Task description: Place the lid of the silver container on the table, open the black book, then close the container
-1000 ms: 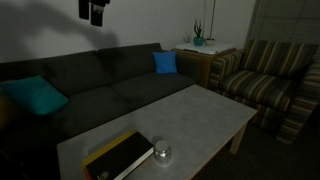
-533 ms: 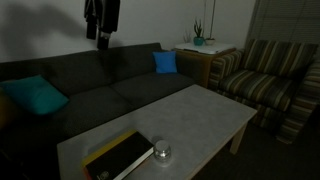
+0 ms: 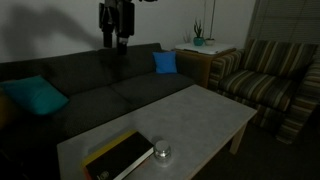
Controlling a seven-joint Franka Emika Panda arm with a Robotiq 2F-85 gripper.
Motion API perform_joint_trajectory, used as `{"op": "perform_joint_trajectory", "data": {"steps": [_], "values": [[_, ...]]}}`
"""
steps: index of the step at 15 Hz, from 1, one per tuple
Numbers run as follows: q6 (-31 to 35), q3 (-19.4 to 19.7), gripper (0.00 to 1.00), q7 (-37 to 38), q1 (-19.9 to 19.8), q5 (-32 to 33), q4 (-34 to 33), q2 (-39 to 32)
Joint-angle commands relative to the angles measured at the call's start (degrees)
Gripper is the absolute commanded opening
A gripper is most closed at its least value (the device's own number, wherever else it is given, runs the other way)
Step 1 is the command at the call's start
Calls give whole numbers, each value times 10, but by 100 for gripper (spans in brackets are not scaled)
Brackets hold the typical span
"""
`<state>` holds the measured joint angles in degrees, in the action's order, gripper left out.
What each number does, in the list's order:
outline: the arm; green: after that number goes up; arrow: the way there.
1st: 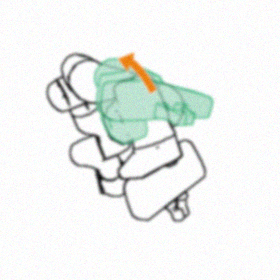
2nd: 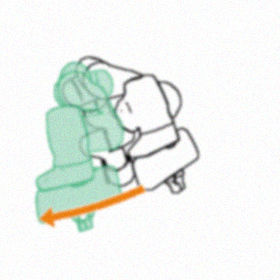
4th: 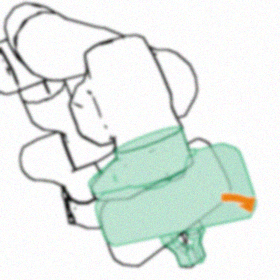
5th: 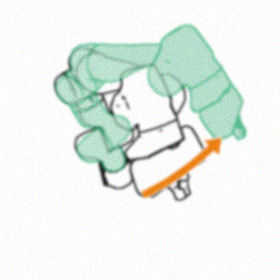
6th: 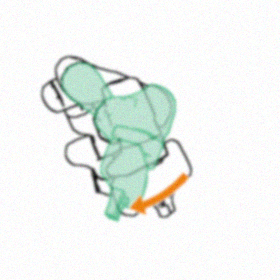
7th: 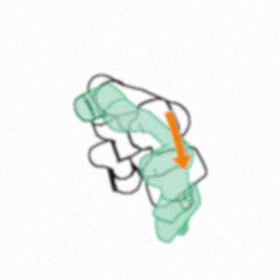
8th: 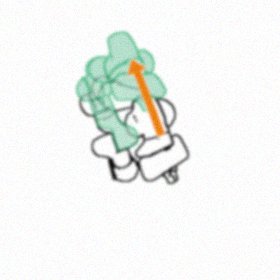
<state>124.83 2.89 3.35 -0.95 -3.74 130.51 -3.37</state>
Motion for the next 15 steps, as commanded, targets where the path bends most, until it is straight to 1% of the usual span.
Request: {"op": "perform_joint_trajectory", "data": {"steps": [1, 3, 5, 7, 8, 9, 10, 12, 15], "values": [[86, 7, 100, 53, -6, 55, -20, -91], [120, 13, 100, 49, -11, 51, -30, -140], [147, 14, 100, 17, -25, 25, -47, -201], [138, 2, 100, -39, -52, -7, -69, -255], [134, 3, 100, -46, -57, -11, -75, -271], [137, 12, 100, -14, -35, 6, -46, -230], [137, 11, 100, -26, -43, 1, -56, -254], [138, 11, 100, -33, -51, -1, -71, -277], [137, 8, 100, -33, -50, -2, -76, -277]]}}
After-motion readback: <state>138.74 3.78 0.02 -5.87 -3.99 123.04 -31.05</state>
